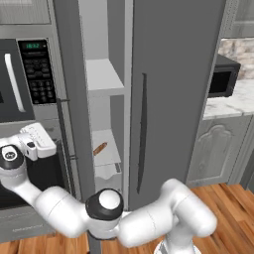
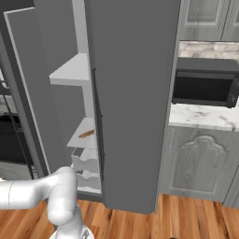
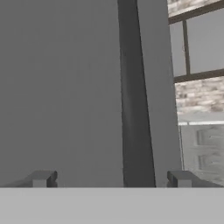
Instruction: Pick up the frozen fish from the freezer, place it on any shelf in the fridge, and close the fridge and freezer doors when done.
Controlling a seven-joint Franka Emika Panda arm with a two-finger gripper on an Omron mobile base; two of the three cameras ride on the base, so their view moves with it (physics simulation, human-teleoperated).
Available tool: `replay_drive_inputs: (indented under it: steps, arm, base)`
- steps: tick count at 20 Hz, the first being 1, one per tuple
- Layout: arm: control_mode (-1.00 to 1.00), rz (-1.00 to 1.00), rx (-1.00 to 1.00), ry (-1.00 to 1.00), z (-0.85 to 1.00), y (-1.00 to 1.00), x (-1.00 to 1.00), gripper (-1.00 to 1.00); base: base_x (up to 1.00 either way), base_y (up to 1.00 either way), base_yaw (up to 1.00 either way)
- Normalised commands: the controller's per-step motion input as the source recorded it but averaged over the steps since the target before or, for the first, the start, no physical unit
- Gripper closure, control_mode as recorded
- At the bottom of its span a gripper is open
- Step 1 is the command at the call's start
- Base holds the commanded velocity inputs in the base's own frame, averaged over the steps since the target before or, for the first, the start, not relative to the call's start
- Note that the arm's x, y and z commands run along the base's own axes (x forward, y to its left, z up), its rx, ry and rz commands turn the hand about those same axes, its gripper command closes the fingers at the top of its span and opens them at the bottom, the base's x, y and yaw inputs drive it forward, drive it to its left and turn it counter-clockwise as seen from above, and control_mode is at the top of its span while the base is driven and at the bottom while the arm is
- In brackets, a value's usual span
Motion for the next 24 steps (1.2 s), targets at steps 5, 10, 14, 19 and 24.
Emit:
replay_drive_inputs:
  steps: [5,10,14,19,24]
  arm:
    - [-1.0,-0.01,0.0,0.0,-0.21,0.11,0.54,-1.0]
    - [-1.0,0.0,0.0,0.0,-0.03,-0.01,0.57,-1.0]
    - [-1.0,0.0,0.0,0.0,0.0,-0.16,0.5,-1.0]
    - [-1.0,0.0,0.0,0.0,0.0,-0.42,0.26,-1.0]
    - [-1.0,0.0,0.0,0.0,0.0,-0.61,0.17,-1.0]
  base:
    - [0.0,0.0,0.0]
    - [0.0,0.0,0.0]
    - [0.0,0.0,0.0]
    - [0.0,0.0,0.0]
    - [0.0,0.0,0.0]
